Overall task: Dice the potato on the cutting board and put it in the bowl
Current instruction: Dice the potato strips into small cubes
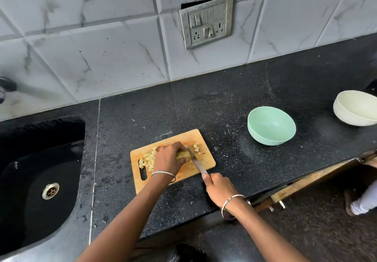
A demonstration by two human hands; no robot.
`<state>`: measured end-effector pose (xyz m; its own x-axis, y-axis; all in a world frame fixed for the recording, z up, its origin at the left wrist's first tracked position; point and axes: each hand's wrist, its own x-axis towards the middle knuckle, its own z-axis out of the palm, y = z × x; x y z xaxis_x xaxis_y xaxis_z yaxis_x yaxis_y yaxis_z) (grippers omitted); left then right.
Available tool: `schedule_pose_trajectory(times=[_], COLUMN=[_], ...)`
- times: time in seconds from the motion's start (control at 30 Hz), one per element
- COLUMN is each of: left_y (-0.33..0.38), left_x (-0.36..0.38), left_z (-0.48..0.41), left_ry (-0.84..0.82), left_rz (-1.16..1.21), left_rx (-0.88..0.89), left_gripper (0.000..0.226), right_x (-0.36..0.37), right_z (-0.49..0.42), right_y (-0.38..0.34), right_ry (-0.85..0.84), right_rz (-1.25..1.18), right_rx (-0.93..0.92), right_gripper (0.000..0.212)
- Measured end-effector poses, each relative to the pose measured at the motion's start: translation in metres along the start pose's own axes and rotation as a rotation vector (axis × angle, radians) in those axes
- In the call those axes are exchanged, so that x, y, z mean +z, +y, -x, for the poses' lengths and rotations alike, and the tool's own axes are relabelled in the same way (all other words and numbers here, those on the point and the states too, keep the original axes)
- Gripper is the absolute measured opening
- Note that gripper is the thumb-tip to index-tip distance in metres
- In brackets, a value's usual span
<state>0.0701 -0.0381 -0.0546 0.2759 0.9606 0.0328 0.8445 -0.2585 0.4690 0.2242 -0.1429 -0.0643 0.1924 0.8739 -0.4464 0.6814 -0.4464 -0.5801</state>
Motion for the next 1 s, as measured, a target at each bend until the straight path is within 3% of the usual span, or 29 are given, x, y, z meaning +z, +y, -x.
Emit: schedule_pose_trajectory(times=[0.13,0.33,0.6,1.0], left_y=[0.004,0.012,0.012,0.032], left_x=[0.002,0.002,0.001,-0.008], left_z=[0.002,-0.003,-0.015,-0.045], left_ry=[0.001,-0.094,-0.156,-0.213], left_rz=[-0.041,-0.197,-0.221,-0.311], left_rx=[0.070,0.059,0.059,0.102], left_gripper=[0.035,0.033,0.023,0.014], right_x=[-0.005,-0.011,-0.012,-0.019], right_z=[0.002,0.000,0.001,-0.010], right_y=[-0.001,0.008,0.021,0.026], right_ry=[-0.198,-0.481,-0.560,-0.541], right_rz=[-0.542,-0.839,-0.864,-0.793], right_rx=[0.243,0.376,0.370,0.362], right_gripper=[0.051,0.051,0.052,0.054])
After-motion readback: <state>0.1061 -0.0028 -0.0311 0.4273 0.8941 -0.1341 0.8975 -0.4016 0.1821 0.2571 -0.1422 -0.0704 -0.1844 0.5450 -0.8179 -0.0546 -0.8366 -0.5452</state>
